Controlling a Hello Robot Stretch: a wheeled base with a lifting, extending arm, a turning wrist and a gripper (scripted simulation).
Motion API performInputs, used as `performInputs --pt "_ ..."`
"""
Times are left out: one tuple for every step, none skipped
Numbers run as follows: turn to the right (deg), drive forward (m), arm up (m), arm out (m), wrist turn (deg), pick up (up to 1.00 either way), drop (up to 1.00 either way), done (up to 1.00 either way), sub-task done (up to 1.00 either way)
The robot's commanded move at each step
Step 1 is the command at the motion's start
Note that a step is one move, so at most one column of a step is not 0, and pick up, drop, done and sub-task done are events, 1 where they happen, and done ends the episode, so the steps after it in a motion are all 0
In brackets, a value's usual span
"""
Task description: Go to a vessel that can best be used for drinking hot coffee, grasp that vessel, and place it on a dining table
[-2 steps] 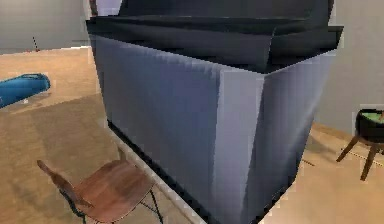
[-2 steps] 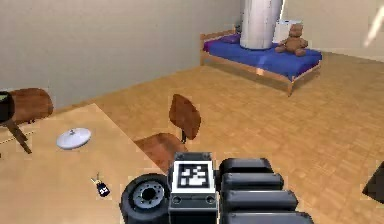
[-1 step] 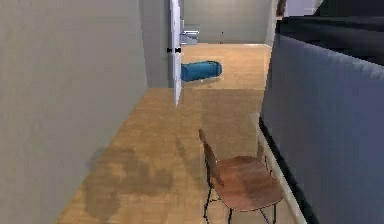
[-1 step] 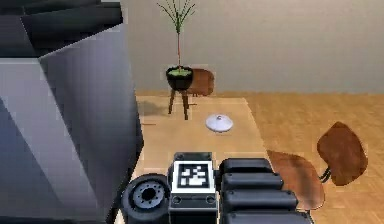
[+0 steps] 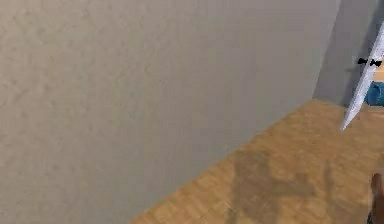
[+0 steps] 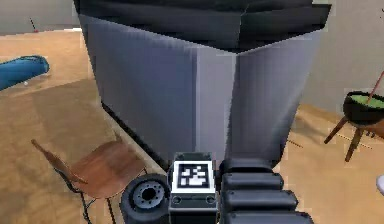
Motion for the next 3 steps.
performInputs --pt "-15.0 0.00 0.00 0.00 0.0 0.00 0.00 0.00 0.00" --pt "45.0 0.00 0.00 0.00 0.0 0.00 0.00 0.00 0.00" --pt "45.0 0.00 0.00 0.00 0.0 0.00 0.00 0.00 0.00"
